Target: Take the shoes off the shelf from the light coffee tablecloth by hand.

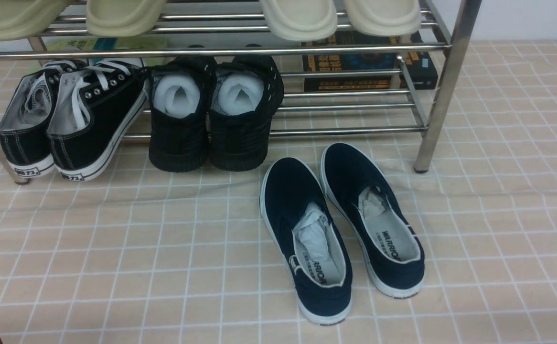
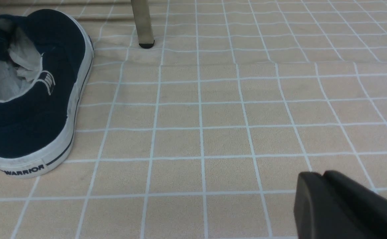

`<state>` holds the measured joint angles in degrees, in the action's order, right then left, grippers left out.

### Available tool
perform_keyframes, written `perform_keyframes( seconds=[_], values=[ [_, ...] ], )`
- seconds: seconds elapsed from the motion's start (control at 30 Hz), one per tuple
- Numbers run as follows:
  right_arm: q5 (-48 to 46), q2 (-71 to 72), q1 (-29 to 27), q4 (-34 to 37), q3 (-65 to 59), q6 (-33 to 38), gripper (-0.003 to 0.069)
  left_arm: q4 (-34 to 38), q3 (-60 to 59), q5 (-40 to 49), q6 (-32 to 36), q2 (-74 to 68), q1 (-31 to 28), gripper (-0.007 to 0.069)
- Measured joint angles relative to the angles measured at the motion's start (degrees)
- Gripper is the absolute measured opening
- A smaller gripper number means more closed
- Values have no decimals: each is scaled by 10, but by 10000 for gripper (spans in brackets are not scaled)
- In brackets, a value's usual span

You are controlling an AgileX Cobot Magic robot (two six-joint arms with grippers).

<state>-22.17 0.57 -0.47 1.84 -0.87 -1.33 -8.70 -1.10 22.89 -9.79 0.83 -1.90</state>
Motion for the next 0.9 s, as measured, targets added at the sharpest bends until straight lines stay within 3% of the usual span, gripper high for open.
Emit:
perform_keyframes(
  seconds=[0.9],
  values=[
    [0,0,0,0,0,1,73,0,0,0,0,0,0,240]
  ],
)
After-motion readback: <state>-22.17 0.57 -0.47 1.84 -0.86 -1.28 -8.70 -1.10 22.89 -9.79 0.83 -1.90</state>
